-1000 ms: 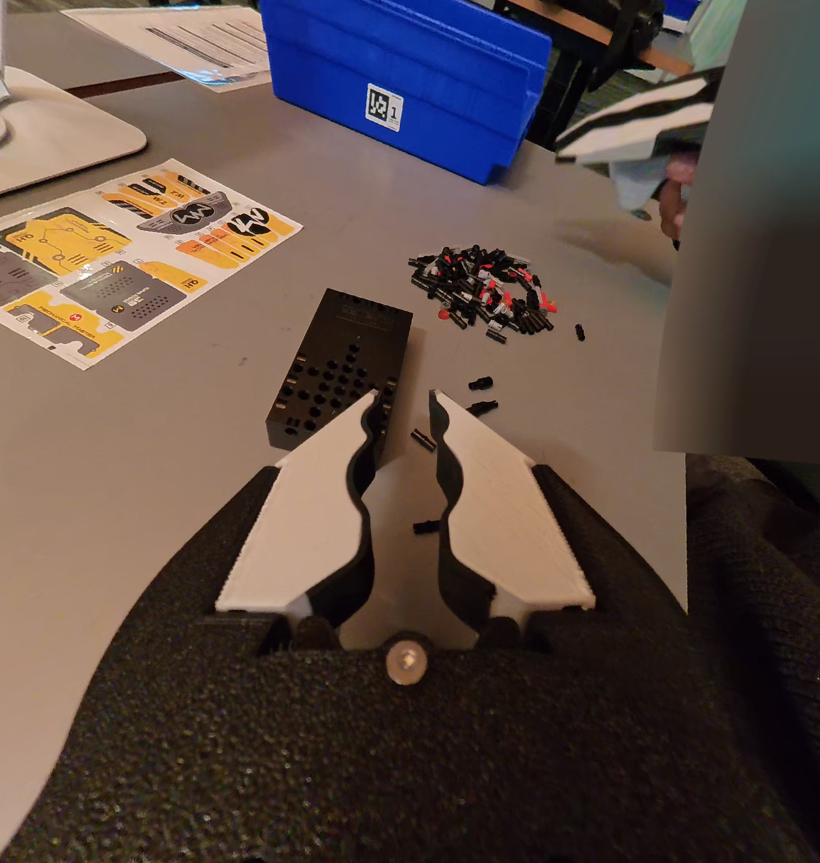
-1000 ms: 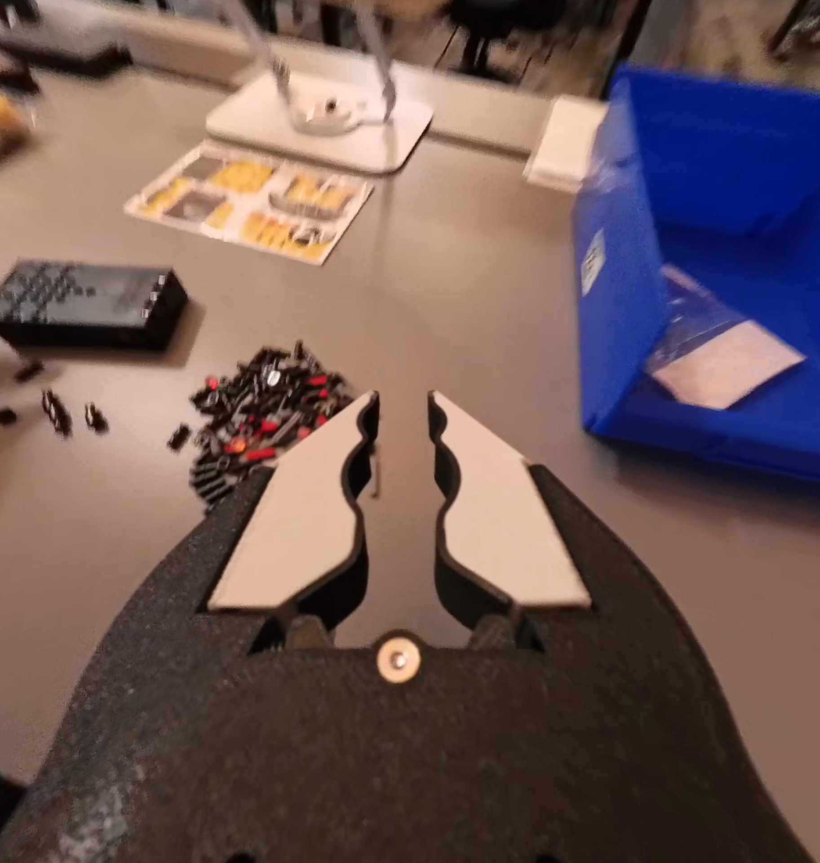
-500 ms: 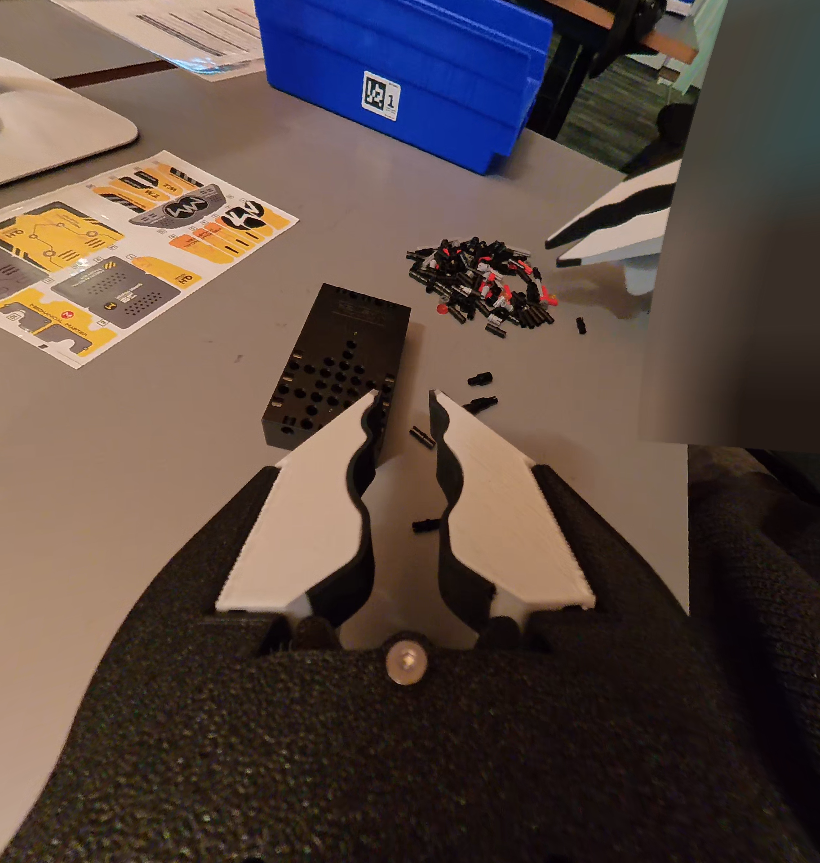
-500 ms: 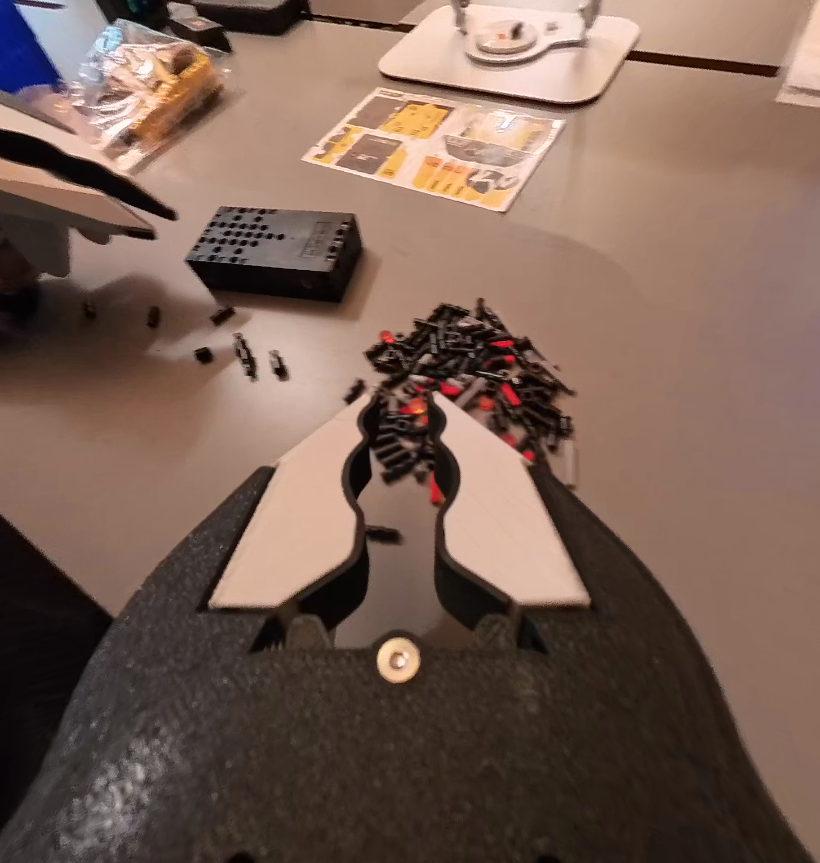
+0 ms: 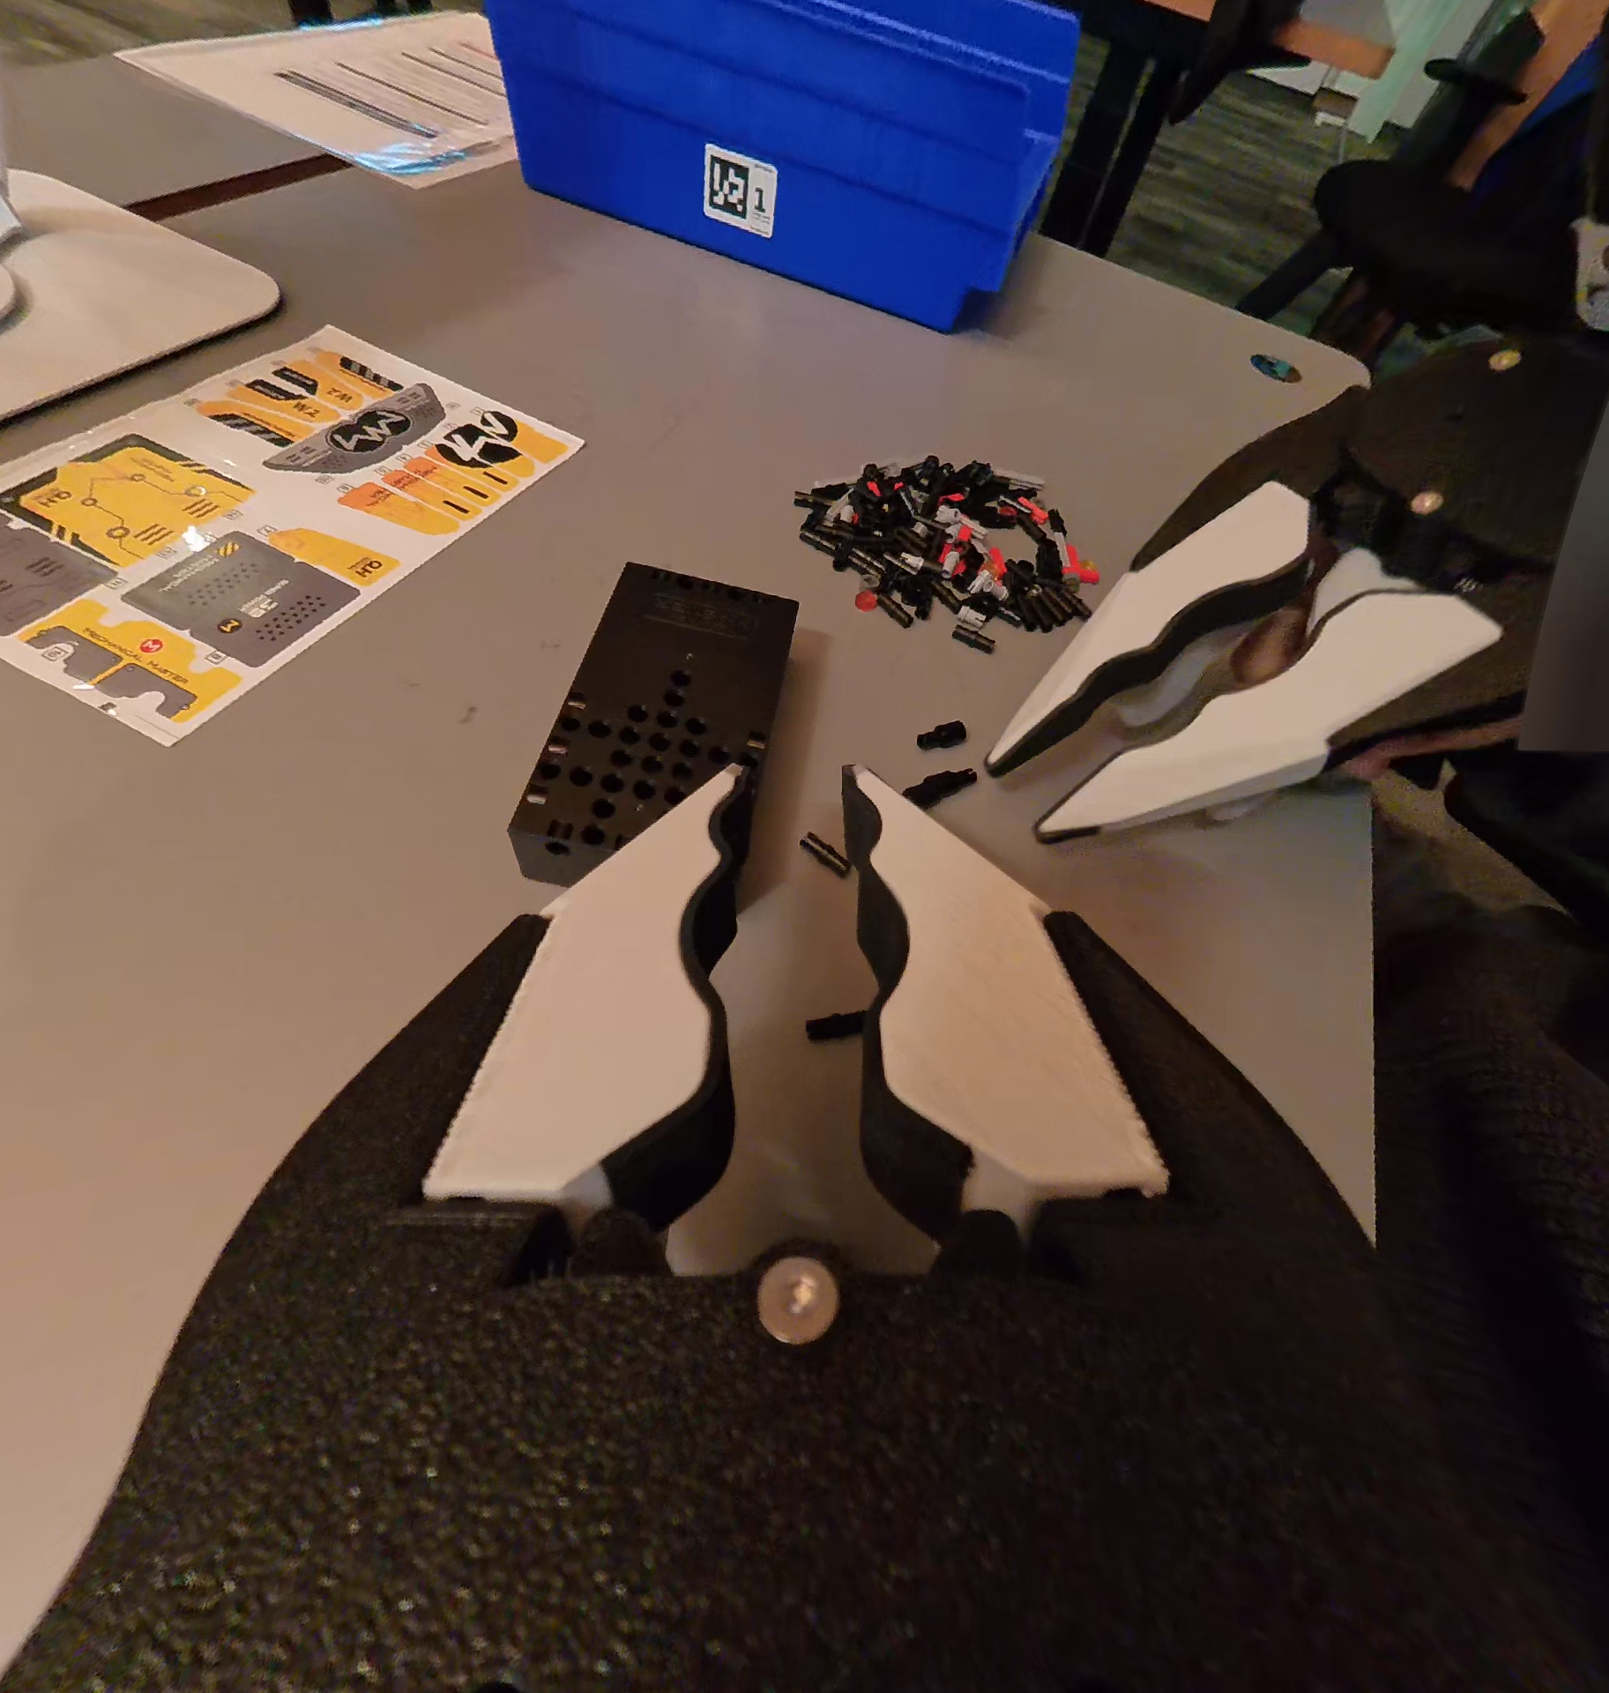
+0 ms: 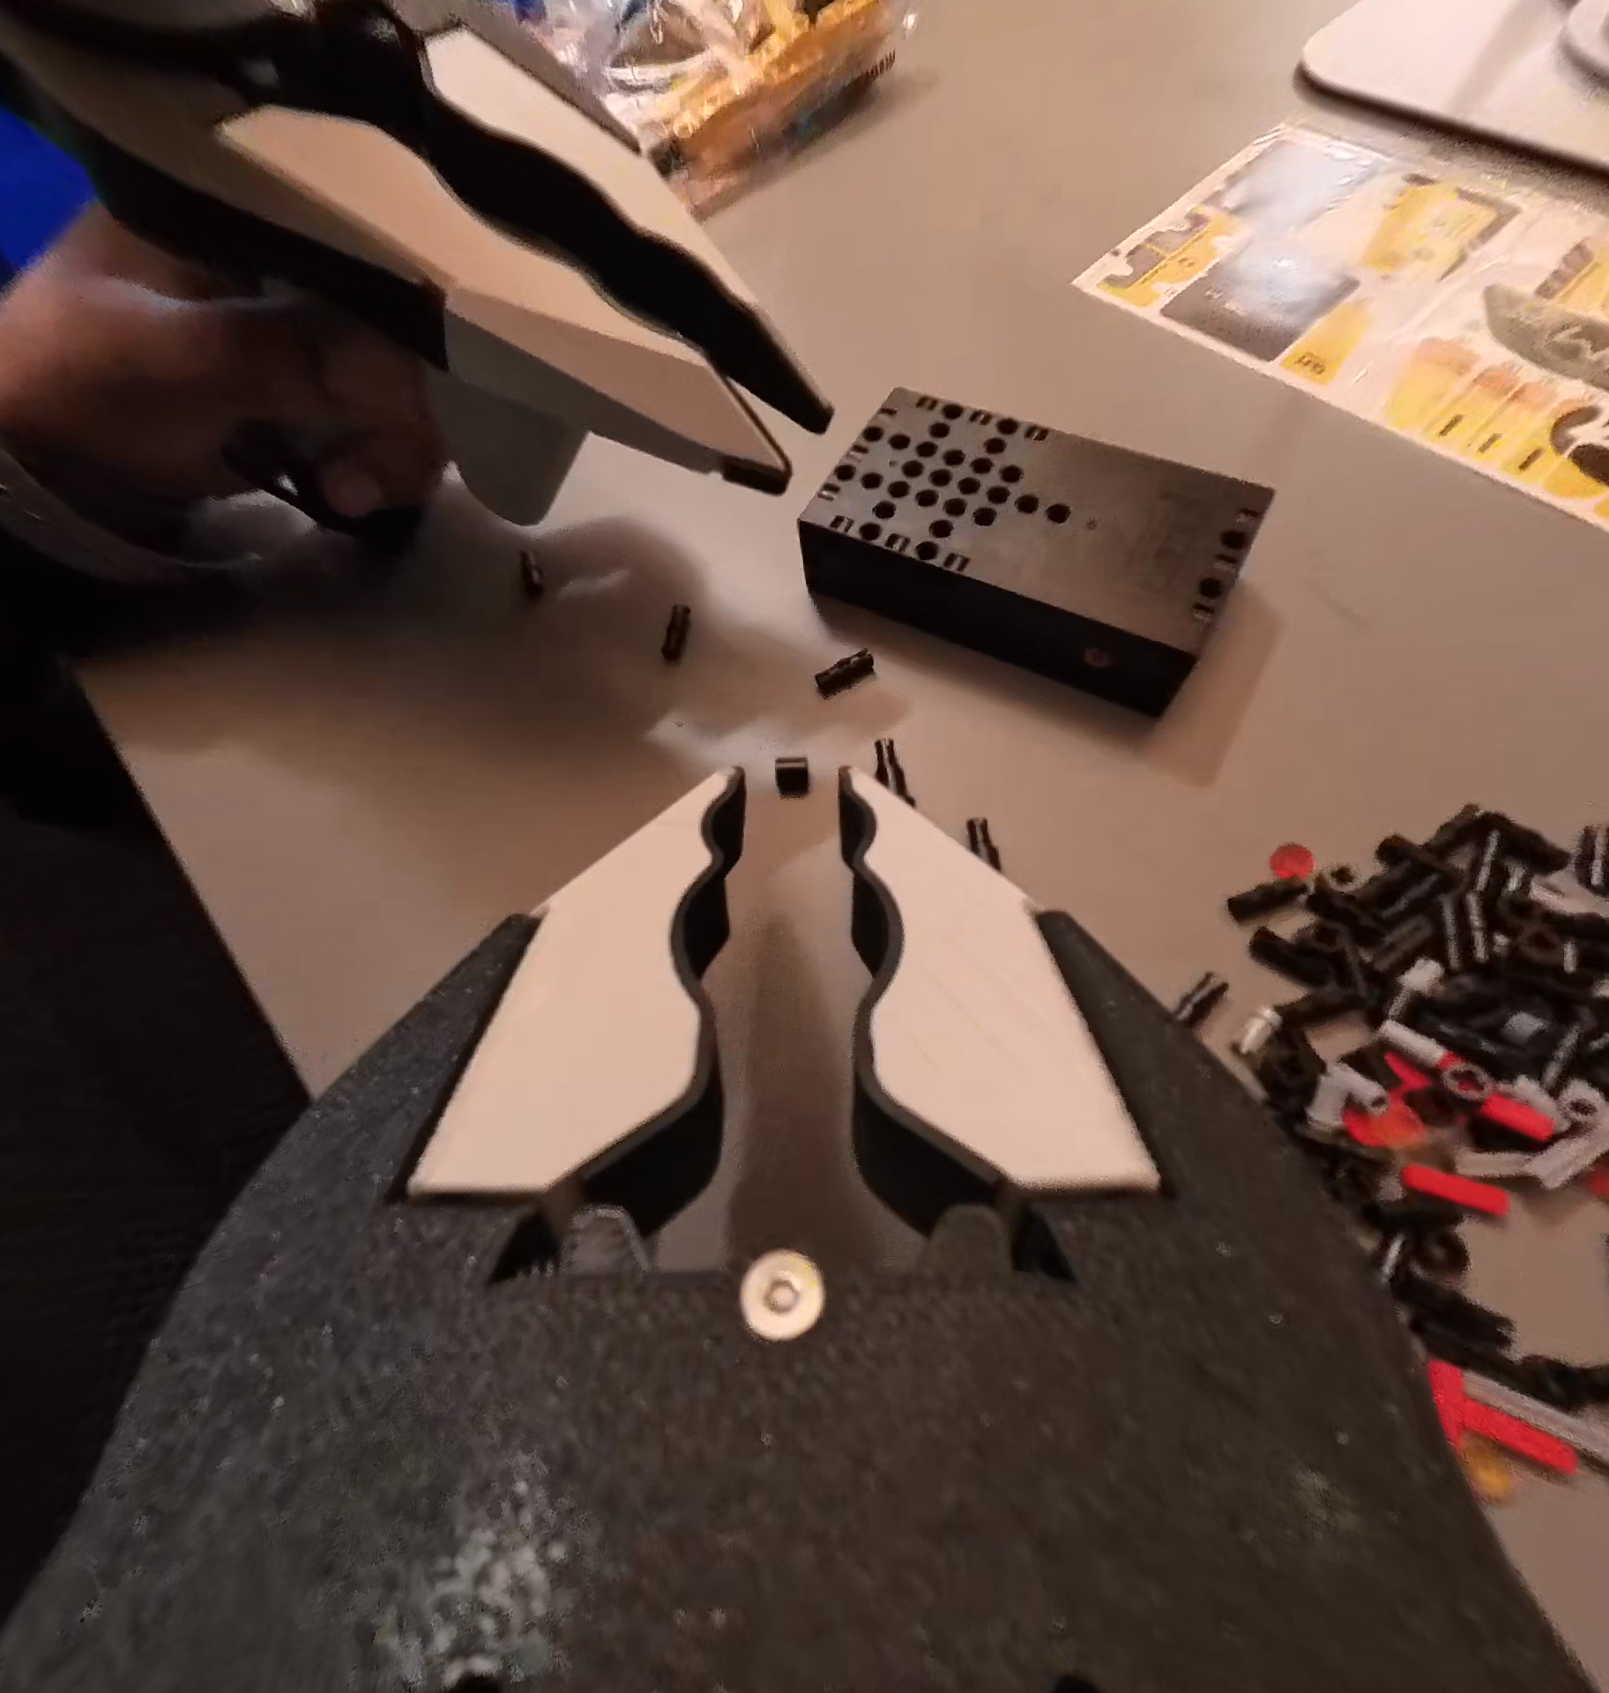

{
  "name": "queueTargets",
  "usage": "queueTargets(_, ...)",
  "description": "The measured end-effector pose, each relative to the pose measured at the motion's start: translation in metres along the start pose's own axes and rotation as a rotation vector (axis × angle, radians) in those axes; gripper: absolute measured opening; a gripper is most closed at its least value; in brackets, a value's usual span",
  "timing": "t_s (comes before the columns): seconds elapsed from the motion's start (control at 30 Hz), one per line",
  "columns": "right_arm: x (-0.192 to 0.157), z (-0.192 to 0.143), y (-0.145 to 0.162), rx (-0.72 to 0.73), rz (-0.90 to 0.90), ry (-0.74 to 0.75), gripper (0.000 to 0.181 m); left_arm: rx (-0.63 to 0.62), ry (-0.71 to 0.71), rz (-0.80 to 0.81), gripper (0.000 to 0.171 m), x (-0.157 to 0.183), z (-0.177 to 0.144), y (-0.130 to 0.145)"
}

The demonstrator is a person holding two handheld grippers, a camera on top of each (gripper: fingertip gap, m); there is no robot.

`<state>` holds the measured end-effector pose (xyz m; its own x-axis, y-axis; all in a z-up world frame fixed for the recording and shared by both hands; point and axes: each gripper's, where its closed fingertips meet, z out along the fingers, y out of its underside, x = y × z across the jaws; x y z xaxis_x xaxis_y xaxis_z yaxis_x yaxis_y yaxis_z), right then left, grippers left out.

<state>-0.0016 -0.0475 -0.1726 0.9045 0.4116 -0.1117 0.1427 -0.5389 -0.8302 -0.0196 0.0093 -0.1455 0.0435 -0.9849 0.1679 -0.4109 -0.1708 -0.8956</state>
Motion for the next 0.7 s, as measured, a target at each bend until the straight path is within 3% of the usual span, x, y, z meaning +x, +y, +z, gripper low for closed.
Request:
queueTargets(0.47, -0.002, 0.029, 0.012, -0.135, -0.08, 0.095, 0.02, -0.003, -0.026, 0.028, 0.019, 0.0, -0.003, 0.002)
queueTargets(0.53, -0.001, 0.029, 0.011, -0.132, -0.076, 0.095, 0.008, -0.006, -0.029, 0.033, 0.019, 0.0, -0.003, 0.002)
queueTargets(0.7, -0.005, 0.018, -0.007, -0.001, -0.072, 0.07, 0.008, 0.027, -0.037, -0.002, 0.019, -0.004, -0.008, -0.003)
